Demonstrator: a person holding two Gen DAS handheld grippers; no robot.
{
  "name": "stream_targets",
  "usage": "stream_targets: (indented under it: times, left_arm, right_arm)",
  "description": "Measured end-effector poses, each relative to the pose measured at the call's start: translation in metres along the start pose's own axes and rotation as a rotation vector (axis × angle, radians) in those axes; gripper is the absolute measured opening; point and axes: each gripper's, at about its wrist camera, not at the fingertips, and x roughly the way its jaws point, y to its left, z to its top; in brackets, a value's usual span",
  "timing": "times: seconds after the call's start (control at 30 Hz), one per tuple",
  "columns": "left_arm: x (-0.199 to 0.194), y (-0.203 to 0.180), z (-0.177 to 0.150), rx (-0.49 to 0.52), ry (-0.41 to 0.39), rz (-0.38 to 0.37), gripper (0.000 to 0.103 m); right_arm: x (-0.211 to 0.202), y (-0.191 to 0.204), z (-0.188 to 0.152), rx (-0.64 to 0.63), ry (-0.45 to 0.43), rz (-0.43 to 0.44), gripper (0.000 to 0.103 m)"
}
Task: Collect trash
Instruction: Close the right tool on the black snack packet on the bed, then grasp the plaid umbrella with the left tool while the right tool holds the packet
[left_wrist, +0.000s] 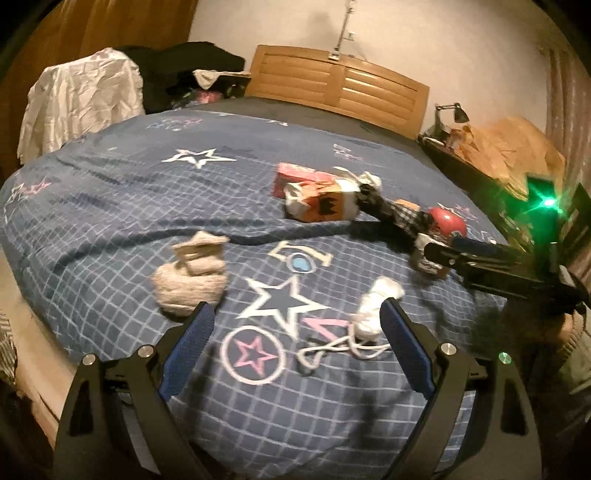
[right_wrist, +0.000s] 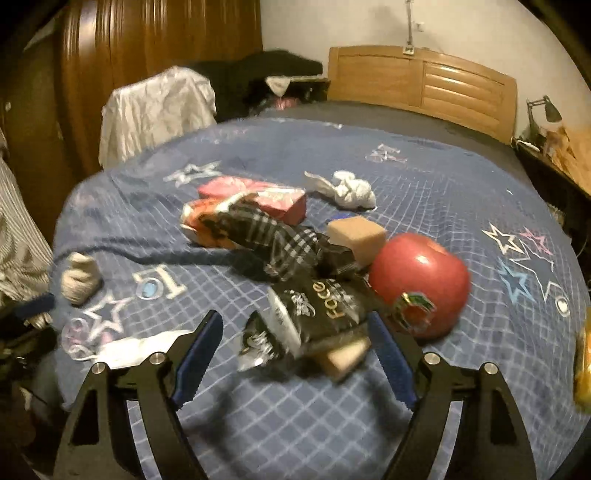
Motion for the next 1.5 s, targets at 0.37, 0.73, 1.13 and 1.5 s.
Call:
stream_targets:
  times: [0.37, 0.73, 1.13, 1.5]
  left_arm:
    - [0.004, 0.005, -0.011, -0.003, 0.031, -0.005, 0.088]
    - [0.035, -0.036, 0.049, 0.01, 0.152, -0.14, 0.088]
    - [0.208, -0.086, 0.107, -0.404, 0.45, -0.027, 0.081]
    - [0.164, -0.095, 0.089, -0.344, 0.379, -0.142, 0.037]
  right_arm:
    - [-0.023, -0.008, 0.0, 0.063, -0.048, 0.037, 0.024]
    - [-0.14, -0.023, -0.053, 0.197, -0.171, 0.03, 0.024]
    - [-0.16, -0.064, -0.126, 0.424, -0.153, 0.107, 0.024]
    - [-0.175, -0.077, -0.143, 0.489, -0.199, 0.102, 0.024]
